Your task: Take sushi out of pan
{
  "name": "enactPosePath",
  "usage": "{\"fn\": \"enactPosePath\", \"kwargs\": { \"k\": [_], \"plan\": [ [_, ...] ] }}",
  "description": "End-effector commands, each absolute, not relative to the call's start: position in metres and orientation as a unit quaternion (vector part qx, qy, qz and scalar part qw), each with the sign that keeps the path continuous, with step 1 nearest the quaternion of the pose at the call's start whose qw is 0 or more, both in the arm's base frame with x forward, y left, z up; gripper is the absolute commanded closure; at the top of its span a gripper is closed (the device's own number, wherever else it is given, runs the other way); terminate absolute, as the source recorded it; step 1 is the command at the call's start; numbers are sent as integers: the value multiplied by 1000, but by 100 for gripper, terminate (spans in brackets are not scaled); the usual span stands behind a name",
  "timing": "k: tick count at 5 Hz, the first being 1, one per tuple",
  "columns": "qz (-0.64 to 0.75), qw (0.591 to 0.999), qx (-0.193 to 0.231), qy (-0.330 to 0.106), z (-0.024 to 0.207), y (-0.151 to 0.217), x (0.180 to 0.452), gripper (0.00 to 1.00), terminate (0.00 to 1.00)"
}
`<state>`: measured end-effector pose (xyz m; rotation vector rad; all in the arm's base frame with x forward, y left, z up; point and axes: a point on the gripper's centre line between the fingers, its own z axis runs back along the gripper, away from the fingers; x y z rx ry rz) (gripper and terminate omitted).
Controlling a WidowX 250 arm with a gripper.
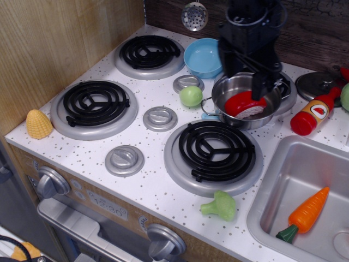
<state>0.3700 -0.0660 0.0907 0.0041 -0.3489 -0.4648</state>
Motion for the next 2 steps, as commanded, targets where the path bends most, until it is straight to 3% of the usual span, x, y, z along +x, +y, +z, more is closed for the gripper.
{"fn": "enactPosePath", "kwargs": {
  "k": [1,2],
  "plan": [
    [-251,945,-6,-210,87,-71,400,0,0],
    [-254,944,-7,-209,78,-67,404,0,0]
  ]
}}
